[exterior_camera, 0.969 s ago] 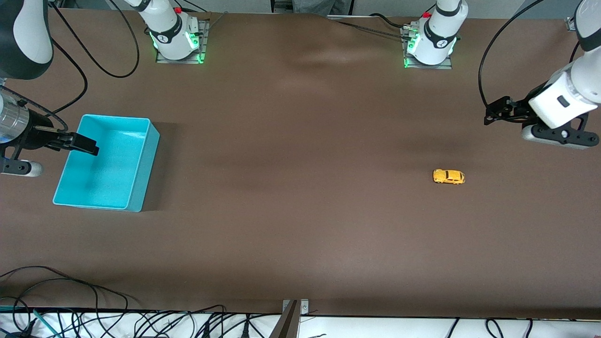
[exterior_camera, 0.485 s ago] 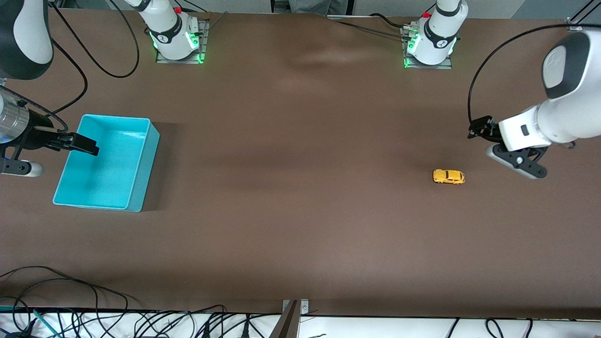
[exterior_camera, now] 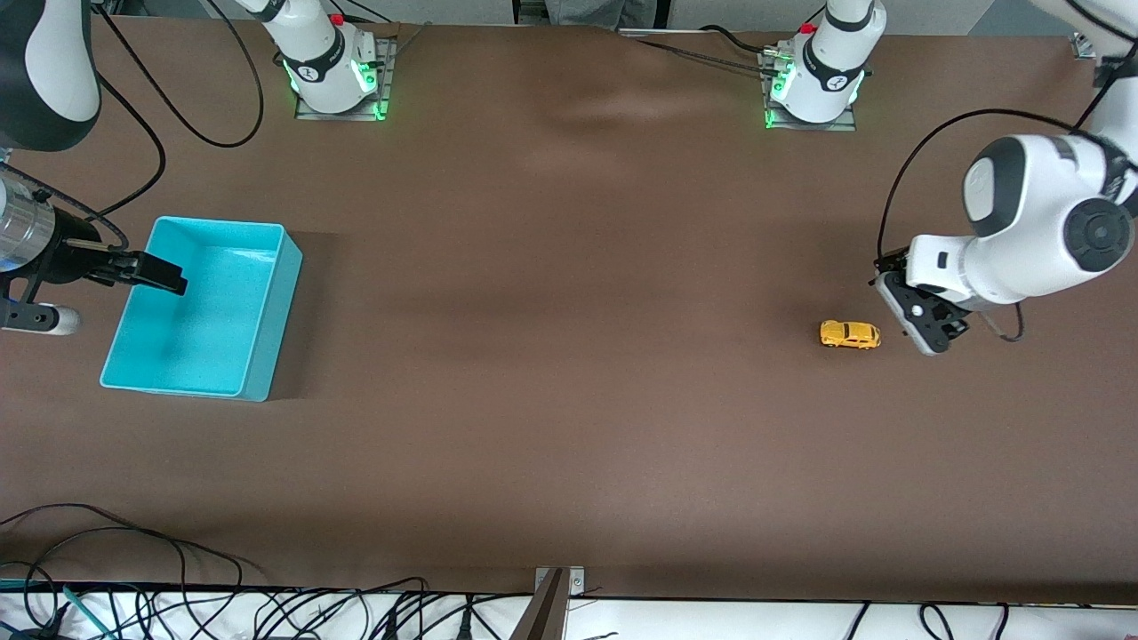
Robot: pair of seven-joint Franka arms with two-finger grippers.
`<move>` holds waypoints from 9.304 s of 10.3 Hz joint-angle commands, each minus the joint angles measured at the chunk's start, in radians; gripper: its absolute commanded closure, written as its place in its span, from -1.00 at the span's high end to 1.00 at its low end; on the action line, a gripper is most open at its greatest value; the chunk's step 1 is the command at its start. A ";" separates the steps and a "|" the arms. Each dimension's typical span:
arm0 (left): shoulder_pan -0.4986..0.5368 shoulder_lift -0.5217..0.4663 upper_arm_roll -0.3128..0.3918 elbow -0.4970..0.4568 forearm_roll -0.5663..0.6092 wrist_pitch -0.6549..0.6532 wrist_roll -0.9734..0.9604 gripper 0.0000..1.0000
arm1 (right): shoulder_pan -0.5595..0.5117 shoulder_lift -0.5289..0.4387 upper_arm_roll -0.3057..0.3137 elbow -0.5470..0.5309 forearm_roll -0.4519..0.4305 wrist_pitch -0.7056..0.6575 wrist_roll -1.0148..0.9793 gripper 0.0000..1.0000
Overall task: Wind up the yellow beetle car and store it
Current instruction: 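Lower the left gripper onto the yellow beetle car and grip it, then press the car down and drag it backward with the left gripper, then release the car with the left gripper and lift away, then reach the right gripper to the car while the left gripper retracts, then grasp the car with the right gripper and carry it over the bin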
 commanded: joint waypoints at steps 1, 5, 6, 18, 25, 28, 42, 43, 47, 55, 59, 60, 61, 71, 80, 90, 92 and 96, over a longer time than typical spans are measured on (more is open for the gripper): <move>0.007 0.058 -0.002 -0.058 0.016 0.129 0.181 1.00 | 0.000 -0.009 -0.001 -0.010 -0.002 0.007 0.009 1.00; 0.008 0.161 -0.002 -0.155 0.184 0.399 0.270 1.00 | 0.000 -0.008 -0.001 -0.010 -0.002 0.007 0.009 1.00; 0.010 0.173 -0.002 -0.174 0.188 0.431 0.272 1.00 | 0.000 -0.008 -0.001 -0.010 -0.002 0.007 0.009 1.00; 0.017 0.190 -0.004 -0.201 0.254 0.492 0.289 -1.00 | -0.001 -0.009 -0.001 -0.010 -0.001 0.013 0.008 1.00; 0.138 0.239 0.001 -0.161 0.255 0.484 0.448 -1.00 | -0.003 -0.009 -0.001 -0.010 -0.001 0.013 0.008 1.00; 0.241 0.299 0.001 -0.104 0.255 0.484 0.577 -1.00 | -0.003 -0.009 -0.001 -0.010 -0.001 0.013 0.008 1.00; 0.407 0.273 -0.017 0.035 0.217 0.298 0.712 1.00 | -0.004 -0.009 -0.001 -0.010 -0.001 0.014 0.009 1.00; 0.407 0.270 -0.028 0.089 0.192 0.192 0.712 1.00 | -0.004 -0.008 -0.001 -0.010 -0.001 0.015 0.009 1.00; 0.398 0.261 -0.057 0.169 0.184 0.088 0.694 1.00 | -0.004 -0.008 -0.003 -0.010 0.025 0.013 0.008 1.00; 0.286 0.261 -0.142 0.397 0.203 -0.220 0.427 1.00 | -0.004 -0.009 -0.003 -0.010 0.025 0.015 0.011 1.00; 0.246 0.244 -0.146 0.416 0.203 -0.274 0.331 1.00 | -0.004 -0.008 -0.003 -0.010 0.025 0.013 0.009 1.00; 0.241 0.233 -0.148 0.430 0.203 -0.294 0.285 1.00 | -0.004 -0.008 -0.003 -0.010 0.025 0.013 0.011 1.00; 0.228 0.232 -0.149 0.454 0.201 -0.326 0.230 1.00 | -0.004 -0.009 -0.003 -0.010 0.024 0.013 0.009 1.00; 0.142 0.031 -0.281 0.545 0.048 -0.630 -0.764 1.00 | 0.033 0.122 0.003 -0.039 0.036 0.114 -0.804 1.00; -0.119 -0.284 0.030 0.269 -0.021 -0.404 -1.096 1.00 | 0.106 0.199 0.018 -0.376 0.033 0.621 -1.440 1.00; -0.108 -0.233 0.029 0.344 0.000 -0.524 -1.153 1.00 | 0.115 0.291 0.048 -0.500 0.036 0.850 -1.523 0.88; -0.113 -0.233 0.024 0.373 0.003 -0.658 -1.148 1.00 | 0.114 0.291 0.048 -0.499 0.036 0.849 -1.528 -0.15; -0.107 -0.201 0.032 0.430 0.011 -0.656 -1.148 1.00 | 0.115 0.272 0.048 -0.499 0.035 0.840 -1.516 -1.00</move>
